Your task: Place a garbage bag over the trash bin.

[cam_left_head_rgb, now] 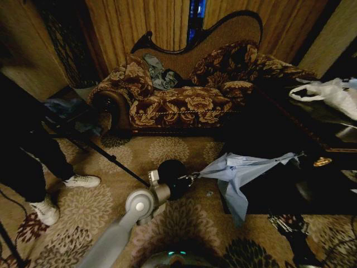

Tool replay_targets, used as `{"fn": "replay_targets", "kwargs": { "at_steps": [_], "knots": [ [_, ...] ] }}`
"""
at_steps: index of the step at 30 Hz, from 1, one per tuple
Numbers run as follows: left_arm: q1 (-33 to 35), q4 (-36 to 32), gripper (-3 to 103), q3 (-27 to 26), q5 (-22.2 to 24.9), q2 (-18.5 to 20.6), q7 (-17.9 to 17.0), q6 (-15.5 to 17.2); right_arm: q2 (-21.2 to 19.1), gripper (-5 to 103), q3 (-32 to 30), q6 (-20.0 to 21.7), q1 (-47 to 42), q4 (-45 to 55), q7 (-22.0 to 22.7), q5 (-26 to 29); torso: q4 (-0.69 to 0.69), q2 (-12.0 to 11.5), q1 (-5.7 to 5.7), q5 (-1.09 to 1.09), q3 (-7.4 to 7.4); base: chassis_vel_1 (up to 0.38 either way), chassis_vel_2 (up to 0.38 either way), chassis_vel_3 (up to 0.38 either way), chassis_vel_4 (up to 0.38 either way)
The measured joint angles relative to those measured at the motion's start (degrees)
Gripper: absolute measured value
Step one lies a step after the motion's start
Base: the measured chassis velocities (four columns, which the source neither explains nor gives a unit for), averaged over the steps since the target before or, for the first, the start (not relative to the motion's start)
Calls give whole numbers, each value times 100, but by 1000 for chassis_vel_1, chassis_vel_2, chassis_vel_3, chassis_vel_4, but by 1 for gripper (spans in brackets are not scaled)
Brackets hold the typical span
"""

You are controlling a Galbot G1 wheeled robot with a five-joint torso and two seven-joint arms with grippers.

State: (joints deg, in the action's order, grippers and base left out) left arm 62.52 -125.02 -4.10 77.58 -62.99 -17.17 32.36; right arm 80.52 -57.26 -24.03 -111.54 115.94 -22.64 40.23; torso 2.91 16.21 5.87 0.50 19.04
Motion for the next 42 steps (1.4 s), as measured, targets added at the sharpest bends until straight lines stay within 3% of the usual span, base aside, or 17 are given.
{"fn": "replay_targets", "kwargs": {
  "at_steps": [11,26,30,33,35,37,39,42],
  "knots": [
    [-30,268,0,-55,-700,101,334,-208,55,100,87,-68,15,66,-6,-63,0,0,0,-1,0,0,0,0,0],
    [-112,433,0,-138,-1104,208,604,-322,80,100,21,7,81,193,13,-82,0,0,0,-1,0,0,0,0,0],
    [-230,487,0,-34,-1549,122,760,-422,115,100,13,121,30,444,33,-87,0,0,0,0,0,0,0,0,0],
    [-320,561,0,61,-2257,83,1030,-639,173,100,103,38,-3,609,184,-179,0,0,0,-1,0,0,0,0,0],
    [-336,577,0,73,-2478,84,1121,-723,189,100,130,32,-6,644,219,-211,0,0,0,-1,0,0,0,0,0],
    [-395,590,0,84,-2982,126,1298,-862,234,85,238,51,-24,779,301,-304,0,0,0,-1,0,0,0,0,0],
    [-419,594,0,84,-3093,147,1324,-881,250,85,274,63,-33,826,322,-333,0,0,0,-1,0,0,0,0,0],
    [-492,699,0,83,-3725,226,1498,-1027,318,69,405,112,-72,1063,426,-377,0,0,0,-1,0,0,0,0,0]
  ]
}}
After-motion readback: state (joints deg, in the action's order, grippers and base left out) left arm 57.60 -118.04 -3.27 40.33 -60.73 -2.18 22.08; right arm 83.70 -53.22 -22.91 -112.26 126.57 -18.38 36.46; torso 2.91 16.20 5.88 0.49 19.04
